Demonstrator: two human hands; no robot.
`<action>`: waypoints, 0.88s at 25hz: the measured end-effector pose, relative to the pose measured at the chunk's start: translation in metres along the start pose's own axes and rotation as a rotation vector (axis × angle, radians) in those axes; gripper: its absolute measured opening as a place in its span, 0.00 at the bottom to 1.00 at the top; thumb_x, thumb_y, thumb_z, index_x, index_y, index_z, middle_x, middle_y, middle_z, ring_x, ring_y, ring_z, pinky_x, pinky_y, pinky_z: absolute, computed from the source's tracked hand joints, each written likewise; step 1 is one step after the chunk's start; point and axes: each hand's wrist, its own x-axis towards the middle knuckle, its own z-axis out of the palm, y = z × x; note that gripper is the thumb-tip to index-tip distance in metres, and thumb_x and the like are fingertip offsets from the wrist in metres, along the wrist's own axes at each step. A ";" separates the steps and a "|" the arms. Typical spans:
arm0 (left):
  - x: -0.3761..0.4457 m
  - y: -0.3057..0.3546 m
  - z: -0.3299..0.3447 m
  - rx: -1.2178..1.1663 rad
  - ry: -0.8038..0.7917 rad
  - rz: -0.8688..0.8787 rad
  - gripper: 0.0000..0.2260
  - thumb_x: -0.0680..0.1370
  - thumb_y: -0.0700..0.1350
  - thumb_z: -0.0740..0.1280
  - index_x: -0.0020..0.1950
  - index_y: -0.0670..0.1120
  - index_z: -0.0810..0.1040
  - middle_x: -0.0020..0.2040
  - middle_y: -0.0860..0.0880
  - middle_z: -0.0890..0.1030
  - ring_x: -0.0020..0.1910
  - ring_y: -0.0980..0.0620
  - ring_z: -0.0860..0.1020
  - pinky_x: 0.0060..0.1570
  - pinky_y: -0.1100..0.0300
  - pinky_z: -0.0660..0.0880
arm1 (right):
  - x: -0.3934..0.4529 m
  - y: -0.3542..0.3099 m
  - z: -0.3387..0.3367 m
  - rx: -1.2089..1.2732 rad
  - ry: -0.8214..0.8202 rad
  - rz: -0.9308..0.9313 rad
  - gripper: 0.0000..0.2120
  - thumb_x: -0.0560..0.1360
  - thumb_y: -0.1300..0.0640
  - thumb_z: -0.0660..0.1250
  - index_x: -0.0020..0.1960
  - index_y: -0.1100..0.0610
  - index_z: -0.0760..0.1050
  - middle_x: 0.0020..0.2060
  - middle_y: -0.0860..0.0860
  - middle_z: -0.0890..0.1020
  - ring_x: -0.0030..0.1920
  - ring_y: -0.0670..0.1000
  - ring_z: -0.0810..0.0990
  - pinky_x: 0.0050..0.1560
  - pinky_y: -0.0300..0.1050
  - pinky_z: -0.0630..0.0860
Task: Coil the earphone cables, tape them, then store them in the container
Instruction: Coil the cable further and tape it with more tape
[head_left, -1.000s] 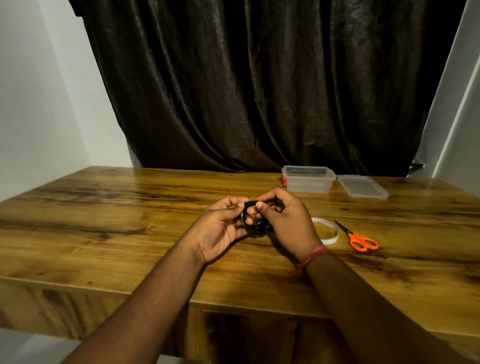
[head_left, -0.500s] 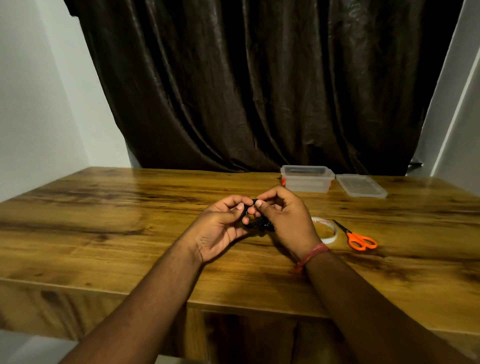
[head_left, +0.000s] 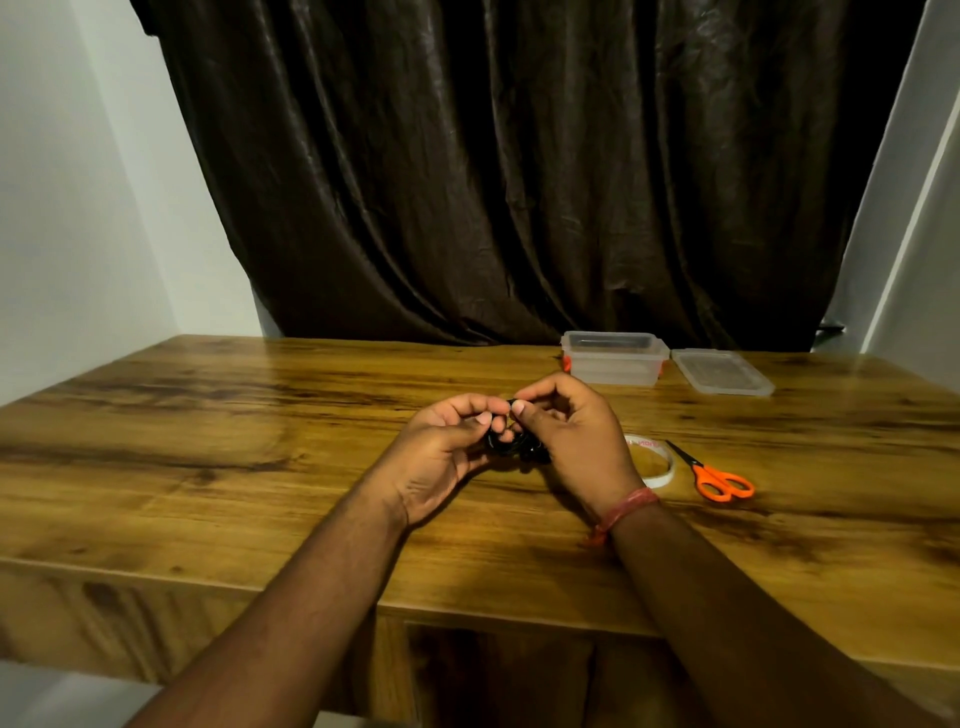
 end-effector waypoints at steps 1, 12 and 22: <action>-0.001 0.000 0.001 0.062 0.007 0.018 0.11 0.80 0.31 0.59 0.51 0.41 0.80 0.40 0.47 0.82 0.42 0.53 0.80 0.48 0.57 0.79 | 0.000 0.000 0.000 -0.019 0.008 -0.007 0.04 0.76 0.62 0.71 0.46 0.53 0.80 0.41 0.55 0.83 0.45 0.56 0.83 0.44 0.54 0.81; -0.003 -0.005 0.006 0.460 0.119 0.067 0.13 0.83 0.36 0.58 0.48 0.47 0.80 0.44 0.47 0.79 0.29 0.52 0.75 0.30 0.58 0.69 | -0.003 0.000 -0.001 -0.156 0.017 -0.063 0.06 0.77 0.60 0.70 0.44 0.51 0.79 0.39 0.51 0.83 0.40 0.51 0.83 0.31 0.53 0.82; -0.005 0.007 0.008 0.012 0.095 -0.092 0.09 0.81 0.31 0.57 0.52 0.41 0.76 0.41 0.46 0.79 0.19 0.59 0.70 0.14 0.69 0.63 | -0.002 0.001 -0.001 -0.163 -0.012 -0.052 0.06 0.77 0.60 0.70 0.45 0.50 0.79 0.40 0.48 0.83 0.42 0.48 0.83 0.36 0.47 0.82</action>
